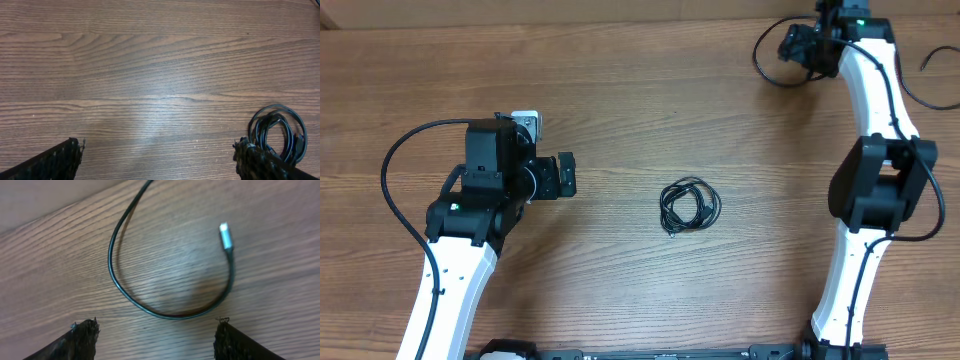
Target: Untangle cables
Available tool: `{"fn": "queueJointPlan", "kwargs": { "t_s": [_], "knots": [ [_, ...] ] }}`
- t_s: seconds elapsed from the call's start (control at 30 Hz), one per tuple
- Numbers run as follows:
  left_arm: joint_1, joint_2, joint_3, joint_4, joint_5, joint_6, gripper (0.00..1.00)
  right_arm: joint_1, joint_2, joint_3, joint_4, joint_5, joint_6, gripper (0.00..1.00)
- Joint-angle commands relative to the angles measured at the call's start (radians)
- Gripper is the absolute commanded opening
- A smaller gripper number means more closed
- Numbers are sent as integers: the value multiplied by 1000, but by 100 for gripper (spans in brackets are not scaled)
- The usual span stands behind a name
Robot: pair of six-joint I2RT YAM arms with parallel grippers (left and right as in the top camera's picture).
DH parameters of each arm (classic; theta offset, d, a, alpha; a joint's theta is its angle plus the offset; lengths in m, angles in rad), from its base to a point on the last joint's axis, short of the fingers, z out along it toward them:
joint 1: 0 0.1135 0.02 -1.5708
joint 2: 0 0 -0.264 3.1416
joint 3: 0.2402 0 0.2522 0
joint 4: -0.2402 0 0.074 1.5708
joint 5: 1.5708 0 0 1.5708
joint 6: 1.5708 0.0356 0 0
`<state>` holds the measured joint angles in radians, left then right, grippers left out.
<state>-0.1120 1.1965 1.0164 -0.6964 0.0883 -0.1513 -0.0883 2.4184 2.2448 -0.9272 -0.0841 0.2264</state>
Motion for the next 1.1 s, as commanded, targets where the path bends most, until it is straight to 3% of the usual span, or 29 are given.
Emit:
{"fn": "queueJointPlan", "kwargs": {
  "t_s": [0.0, 0.17, 0.43, 0.8, 1.07],
  "knots": [
    [-6, 7, 18, -5, -10, -7, 99, 0, 73, 0, 5, 38, 187, 74],
    [-6, 7, 18, -3, -10, -7, 100, 5, 142, 0, 0, 38, 277, 74],
    [-6, 7, 18, -3, -10, -7, 100, 5, 177, 0, 47, 39, 279, 73],
    [-6, 7, 18, -5, -11, -6, 100, 1, 178, 0, 117, 155, 231, 43],
    [-6, 7, 18, -3, -13, -6, 99, -39, 154, 48, 71, 368, 53, 55]
  ]
}}
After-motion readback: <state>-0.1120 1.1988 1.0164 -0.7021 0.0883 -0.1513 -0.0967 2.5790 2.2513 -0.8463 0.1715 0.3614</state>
